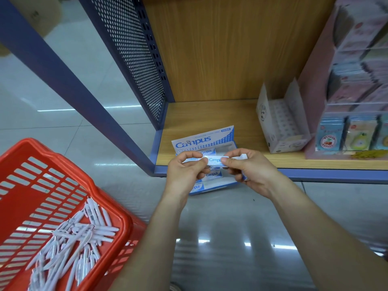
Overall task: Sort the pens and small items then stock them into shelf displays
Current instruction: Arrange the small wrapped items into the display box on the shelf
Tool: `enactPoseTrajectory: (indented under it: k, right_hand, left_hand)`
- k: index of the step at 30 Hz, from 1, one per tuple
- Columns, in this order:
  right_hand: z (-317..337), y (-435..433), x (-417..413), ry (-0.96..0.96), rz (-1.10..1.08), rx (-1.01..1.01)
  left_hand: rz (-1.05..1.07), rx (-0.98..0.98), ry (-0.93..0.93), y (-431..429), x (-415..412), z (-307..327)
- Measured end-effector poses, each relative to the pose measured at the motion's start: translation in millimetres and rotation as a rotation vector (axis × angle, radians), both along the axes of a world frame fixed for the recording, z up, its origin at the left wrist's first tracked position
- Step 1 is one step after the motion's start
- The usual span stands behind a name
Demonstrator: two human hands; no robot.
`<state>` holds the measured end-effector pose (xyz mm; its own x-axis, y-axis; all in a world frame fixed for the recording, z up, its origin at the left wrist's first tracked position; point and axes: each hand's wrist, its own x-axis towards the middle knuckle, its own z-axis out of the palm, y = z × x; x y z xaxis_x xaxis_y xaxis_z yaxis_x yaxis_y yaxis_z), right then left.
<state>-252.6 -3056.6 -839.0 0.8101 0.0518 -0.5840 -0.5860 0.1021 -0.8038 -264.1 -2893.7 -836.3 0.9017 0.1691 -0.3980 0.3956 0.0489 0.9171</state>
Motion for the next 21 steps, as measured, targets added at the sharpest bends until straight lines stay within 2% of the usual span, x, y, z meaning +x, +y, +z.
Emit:
enactPoseTrajectory:
  k: [3, 7, 9, 14, 21]
  right_hand:
    - [-6, 0, 1, -0.021, 0.080, -0.112]
    - [-22, 5, 3, -0.113, 0.132, -0.456]
    - [-24, 9, 3, -0.139, 0.170, -0.608]
    - [-25, 20, 0, -0.115, 0.246, -0.830]
    - [-34, 30, -7, -0.137, 0.273, -0.985]
  left_hand:
    - [-0.035, 0.141, 0.026, 0, -3, -7]
    - [-0.017, 0.621, -0.025, 11, -4, -25]
    - [-0.031, 0.795, 0.008, 22, -4, -31]
    - [-0.181, 0.816, 0.108, 26, -10, -44]
    - [-0.249, 0.817, 0.053, 25, -14, -48]
